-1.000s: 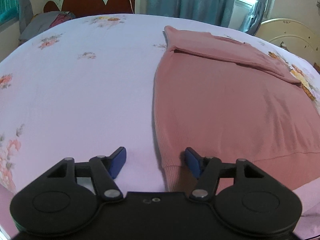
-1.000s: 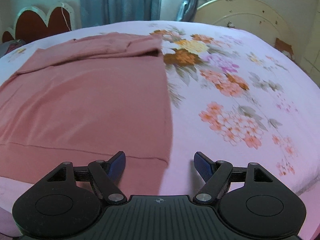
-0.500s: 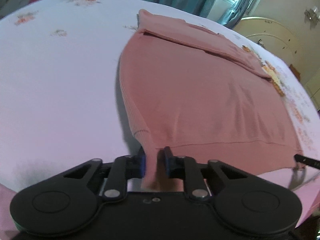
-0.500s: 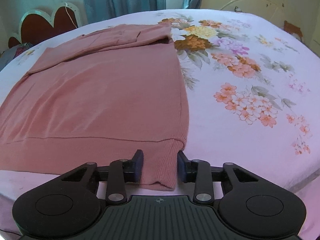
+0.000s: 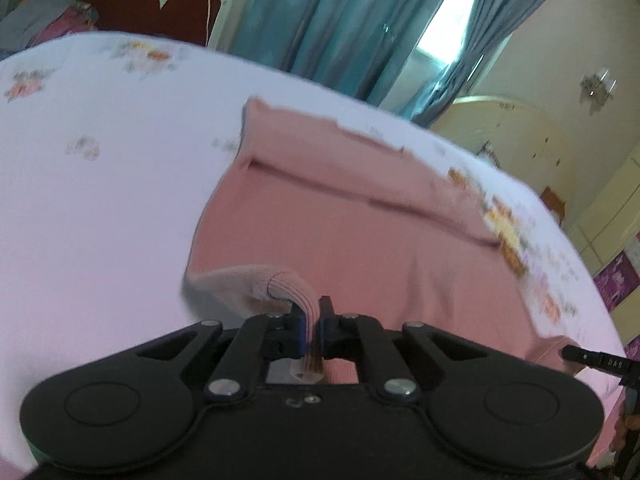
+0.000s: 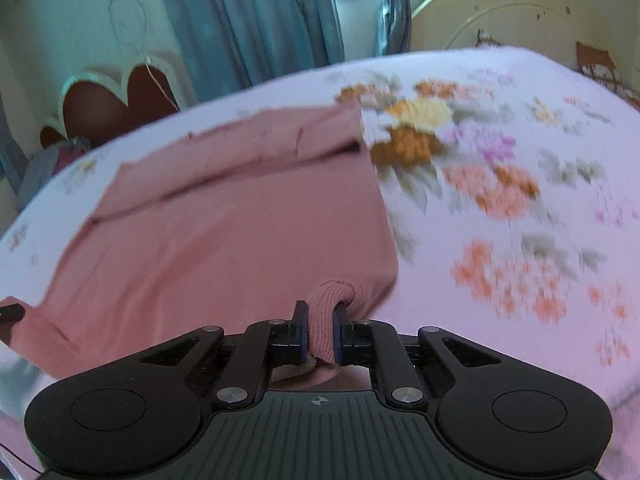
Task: Fold small clothes
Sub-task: 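Lift the hem with both grippers and fold it toward the collar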
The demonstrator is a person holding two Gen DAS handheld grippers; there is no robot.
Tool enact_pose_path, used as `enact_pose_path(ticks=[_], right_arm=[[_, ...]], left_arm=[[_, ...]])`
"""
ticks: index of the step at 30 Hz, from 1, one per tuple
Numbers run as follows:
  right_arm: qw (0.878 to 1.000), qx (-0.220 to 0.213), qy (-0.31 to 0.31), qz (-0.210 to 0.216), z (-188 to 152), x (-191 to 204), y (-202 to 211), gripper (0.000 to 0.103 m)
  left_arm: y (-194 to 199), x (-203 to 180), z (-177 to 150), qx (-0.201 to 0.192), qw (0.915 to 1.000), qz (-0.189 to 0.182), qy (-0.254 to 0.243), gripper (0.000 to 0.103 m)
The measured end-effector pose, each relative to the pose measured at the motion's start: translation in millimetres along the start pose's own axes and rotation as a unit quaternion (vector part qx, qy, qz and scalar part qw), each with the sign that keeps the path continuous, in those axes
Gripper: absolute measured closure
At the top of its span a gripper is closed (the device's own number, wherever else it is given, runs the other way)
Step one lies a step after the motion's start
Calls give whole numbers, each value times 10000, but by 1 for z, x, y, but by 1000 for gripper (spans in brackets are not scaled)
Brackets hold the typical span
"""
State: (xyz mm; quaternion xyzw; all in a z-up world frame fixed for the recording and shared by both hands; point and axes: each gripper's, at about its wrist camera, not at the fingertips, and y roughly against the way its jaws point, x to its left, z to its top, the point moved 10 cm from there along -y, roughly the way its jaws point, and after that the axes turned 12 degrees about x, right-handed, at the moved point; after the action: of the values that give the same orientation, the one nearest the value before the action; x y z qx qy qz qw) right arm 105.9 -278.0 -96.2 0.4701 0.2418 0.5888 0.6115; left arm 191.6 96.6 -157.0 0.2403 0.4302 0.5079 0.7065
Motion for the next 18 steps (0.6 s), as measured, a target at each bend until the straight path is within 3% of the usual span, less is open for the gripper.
enact_pose_path(ticks=[9, 18], right_arm=[[9982, -507, -69, 307, 89, 9, -10, 92], [9950, -963, -175, 211, 186, 2, -49, 92]], left_arm=[[-9, -17, 79, -524, 9986, -2, -114, 98], [-49, -13, 160, -849, 9963, 63, 86, 98]])
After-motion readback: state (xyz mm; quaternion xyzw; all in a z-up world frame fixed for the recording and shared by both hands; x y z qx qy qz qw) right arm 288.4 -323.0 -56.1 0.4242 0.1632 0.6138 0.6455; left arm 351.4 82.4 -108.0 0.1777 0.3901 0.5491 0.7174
